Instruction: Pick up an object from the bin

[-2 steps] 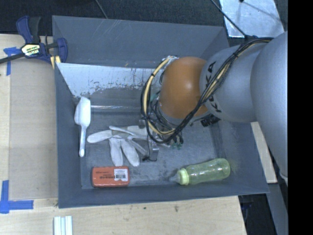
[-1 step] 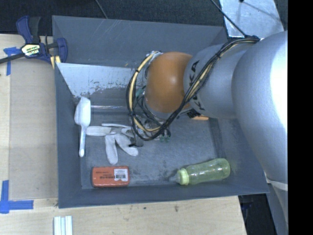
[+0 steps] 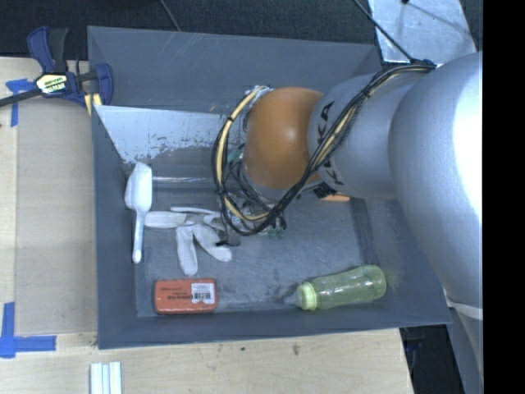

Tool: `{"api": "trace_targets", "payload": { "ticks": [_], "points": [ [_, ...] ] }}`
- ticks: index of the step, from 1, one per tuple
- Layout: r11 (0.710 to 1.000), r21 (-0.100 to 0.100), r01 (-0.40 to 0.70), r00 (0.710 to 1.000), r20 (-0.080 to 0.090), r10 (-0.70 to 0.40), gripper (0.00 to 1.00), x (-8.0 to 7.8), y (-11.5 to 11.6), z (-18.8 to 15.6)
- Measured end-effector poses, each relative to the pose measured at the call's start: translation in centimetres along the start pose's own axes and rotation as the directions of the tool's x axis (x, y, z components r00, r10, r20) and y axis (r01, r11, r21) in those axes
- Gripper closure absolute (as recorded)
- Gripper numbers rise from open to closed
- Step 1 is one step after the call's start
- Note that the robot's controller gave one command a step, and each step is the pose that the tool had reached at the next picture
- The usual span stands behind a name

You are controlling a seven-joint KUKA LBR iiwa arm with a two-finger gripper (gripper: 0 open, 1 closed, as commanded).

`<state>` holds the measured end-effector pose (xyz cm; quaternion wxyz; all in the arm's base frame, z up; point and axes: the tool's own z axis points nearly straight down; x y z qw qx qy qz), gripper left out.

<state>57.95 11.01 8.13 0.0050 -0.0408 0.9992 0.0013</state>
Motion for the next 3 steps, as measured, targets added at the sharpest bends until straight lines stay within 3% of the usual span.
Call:
{"api": "trace_targets", "payload": {
  "ticks": [2,3],
  "points": [
    [1.000,0.000,-0.001,1.000,0.000,0.001,1.00,0.0,0.0,0.0],
    [1.000,0.001,-0.023,1.000,0.002,0.023,1.00,0.4,-0.3,-18.6]
  ]
}}
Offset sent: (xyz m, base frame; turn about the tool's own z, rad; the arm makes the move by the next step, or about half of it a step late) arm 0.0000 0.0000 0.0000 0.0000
